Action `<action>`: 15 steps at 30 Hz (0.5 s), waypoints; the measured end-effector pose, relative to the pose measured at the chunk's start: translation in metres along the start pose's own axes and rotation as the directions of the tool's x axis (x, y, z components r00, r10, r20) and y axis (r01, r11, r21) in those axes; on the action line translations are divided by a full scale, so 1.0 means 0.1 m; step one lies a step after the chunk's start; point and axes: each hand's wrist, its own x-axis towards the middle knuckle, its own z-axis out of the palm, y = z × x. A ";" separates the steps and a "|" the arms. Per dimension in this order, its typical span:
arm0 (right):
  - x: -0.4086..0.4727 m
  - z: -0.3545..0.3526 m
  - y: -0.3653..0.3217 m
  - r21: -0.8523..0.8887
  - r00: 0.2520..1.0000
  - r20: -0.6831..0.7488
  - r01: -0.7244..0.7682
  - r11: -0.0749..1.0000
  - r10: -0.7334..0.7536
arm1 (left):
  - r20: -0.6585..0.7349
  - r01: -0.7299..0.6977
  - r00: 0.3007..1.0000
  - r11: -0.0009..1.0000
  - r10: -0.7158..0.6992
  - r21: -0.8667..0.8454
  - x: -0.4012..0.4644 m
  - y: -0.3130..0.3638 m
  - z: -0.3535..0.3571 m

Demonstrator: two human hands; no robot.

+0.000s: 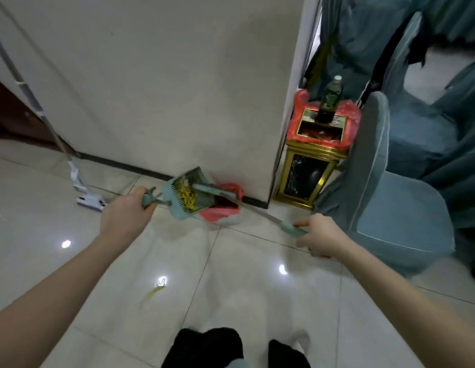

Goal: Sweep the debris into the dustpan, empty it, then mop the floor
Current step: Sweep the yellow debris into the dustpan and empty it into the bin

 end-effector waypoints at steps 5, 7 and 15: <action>0.18 -0.38 0.41 -0.033 0.999 0.010 0.034 0.999 -0.034 | 0.009 0.045 0.999 0.997 -0.045 0.058 -0.08 0.79 0.00; 0.28 -0.52 0.56 -0.039 0.999 0.014 0.047 0.998 -0.047 | 0.012 0.071 0.997 0.994 -0.072 0.080 -0.09 1.05 0.02; 0.82 -1.10 1.00 -0.076 0.991 0.023 0.130 0.989 -0.129 | -0.004 0.122 0.992 0.980 -0.123 0.160 -0.03 1.88 0.26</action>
